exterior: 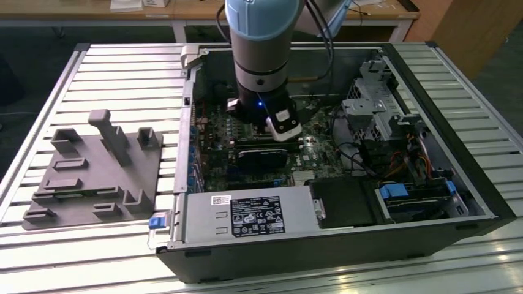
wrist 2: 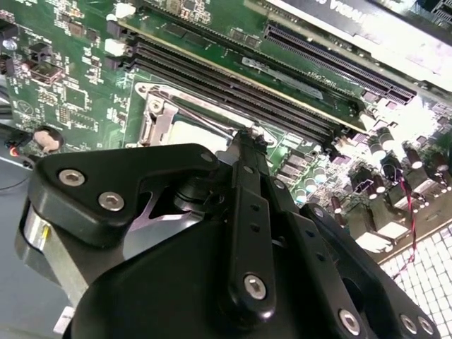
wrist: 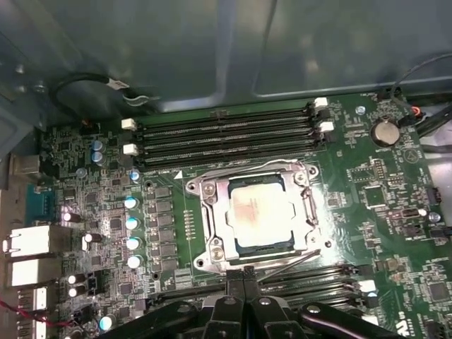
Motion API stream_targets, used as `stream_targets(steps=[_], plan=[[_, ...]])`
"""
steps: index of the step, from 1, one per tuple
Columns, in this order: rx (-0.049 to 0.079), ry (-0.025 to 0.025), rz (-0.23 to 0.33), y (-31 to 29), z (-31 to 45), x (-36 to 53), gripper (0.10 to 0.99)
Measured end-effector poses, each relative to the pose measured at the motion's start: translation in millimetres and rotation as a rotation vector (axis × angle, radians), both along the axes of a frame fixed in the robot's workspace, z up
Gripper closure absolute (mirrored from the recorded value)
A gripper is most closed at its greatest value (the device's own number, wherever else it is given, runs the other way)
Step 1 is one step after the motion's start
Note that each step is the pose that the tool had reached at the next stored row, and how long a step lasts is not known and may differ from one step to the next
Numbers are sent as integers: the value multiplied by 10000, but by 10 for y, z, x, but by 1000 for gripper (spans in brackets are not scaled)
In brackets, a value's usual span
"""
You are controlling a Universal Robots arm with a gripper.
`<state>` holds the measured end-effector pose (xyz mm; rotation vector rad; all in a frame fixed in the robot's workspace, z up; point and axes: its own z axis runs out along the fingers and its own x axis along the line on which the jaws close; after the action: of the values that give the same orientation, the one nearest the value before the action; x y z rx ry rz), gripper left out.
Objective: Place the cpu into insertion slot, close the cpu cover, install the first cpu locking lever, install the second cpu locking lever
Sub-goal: 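Install the second cpu locking lever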
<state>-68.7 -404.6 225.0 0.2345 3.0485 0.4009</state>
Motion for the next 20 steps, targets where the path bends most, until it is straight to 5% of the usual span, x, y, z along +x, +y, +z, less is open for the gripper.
stream_targets(steps=[20], plan=[[278,-1,0,-64,-122,-101,980]])
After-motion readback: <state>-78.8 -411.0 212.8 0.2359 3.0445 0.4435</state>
